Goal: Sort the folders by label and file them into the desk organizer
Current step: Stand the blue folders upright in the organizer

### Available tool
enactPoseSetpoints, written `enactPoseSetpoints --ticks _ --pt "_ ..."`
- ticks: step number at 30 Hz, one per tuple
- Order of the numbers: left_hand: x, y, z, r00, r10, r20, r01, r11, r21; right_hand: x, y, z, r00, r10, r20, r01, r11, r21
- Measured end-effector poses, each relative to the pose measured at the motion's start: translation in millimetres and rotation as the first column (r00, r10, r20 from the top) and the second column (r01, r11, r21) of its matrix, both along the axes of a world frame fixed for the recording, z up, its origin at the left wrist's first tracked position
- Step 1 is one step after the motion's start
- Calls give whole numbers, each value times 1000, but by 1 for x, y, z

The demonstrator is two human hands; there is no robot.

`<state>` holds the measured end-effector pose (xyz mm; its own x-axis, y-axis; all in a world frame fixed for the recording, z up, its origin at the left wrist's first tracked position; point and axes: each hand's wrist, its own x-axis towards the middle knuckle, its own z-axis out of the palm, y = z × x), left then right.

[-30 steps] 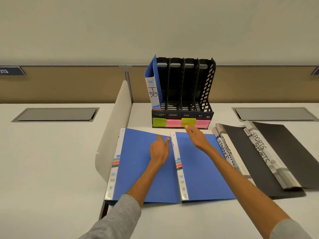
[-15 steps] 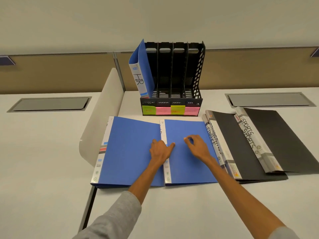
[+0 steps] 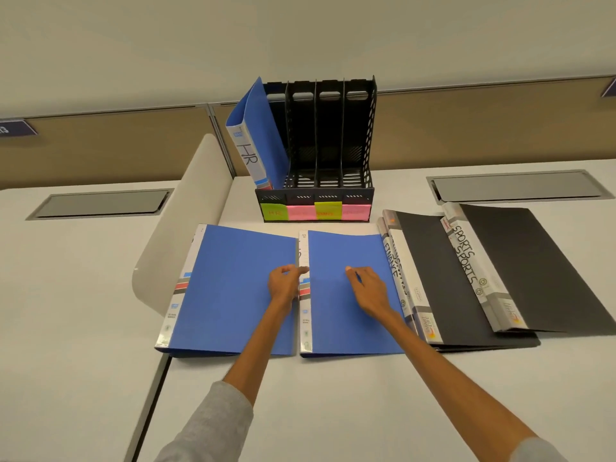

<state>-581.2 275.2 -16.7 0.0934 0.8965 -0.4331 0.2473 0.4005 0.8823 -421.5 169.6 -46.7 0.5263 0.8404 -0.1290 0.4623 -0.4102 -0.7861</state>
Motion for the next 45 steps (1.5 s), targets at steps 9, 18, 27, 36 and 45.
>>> enactPoseSetpoints --ticks 9,18,27,36,45 --pt "17 -29 2 968 -175 -182 151 979 -139 6 -6 3 997 81 -18 -81 997 -2" --pt "9 -50 9 992 -37 -117 11 977 -214 4 -24 0 971 235 31 -234 971 -38" --pt "12 -58 23 996 51 70 -41 990 -136 12 -25 17 981 174 -80 -173 985 15" --pt "43 -55 95 984 41 175 -51 998 48 30 -5 68 984 120 -129 -88 969 231" --pt "51 -58 138 984 -34 175 -23 949 316 32 22 117 968 134 -210 -59 942 329"
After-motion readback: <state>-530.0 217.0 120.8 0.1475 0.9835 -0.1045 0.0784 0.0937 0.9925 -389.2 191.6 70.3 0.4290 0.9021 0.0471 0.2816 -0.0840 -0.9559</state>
